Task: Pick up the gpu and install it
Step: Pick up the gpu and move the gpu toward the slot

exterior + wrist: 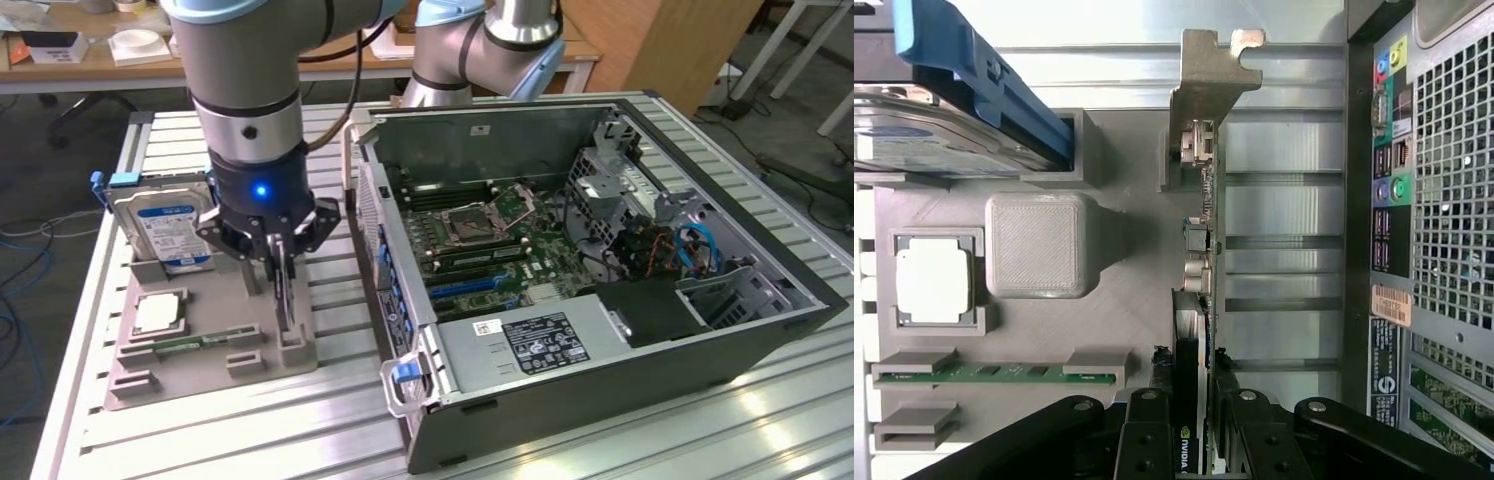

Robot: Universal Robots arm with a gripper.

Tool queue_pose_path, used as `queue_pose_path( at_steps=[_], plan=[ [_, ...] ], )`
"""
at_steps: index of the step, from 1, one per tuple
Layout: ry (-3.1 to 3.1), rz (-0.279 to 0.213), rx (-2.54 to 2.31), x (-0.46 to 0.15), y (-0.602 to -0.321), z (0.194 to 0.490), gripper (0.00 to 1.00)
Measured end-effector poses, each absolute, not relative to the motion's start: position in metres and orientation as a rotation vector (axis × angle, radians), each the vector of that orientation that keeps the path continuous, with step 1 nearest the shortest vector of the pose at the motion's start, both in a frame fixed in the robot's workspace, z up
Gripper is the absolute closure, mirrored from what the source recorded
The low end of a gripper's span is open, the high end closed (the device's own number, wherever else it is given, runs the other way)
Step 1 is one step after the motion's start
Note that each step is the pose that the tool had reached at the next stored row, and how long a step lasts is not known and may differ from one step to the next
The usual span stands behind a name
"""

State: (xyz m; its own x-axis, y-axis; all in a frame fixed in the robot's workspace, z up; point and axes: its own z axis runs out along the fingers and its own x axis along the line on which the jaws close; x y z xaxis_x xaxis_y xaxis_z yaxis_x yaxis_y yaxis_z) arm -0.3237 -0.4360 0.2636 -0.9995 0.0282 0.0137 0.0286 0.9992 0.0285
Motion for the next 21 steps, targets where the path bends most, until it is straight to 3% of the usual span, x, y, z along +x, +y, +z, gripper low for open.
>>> queue_pose_path(
  at_steps=[21],
  plan=[
    [-3.128, -0.045, -0.044, -0.3237, -0.436, 0.2717, 0.74]
  ],
)
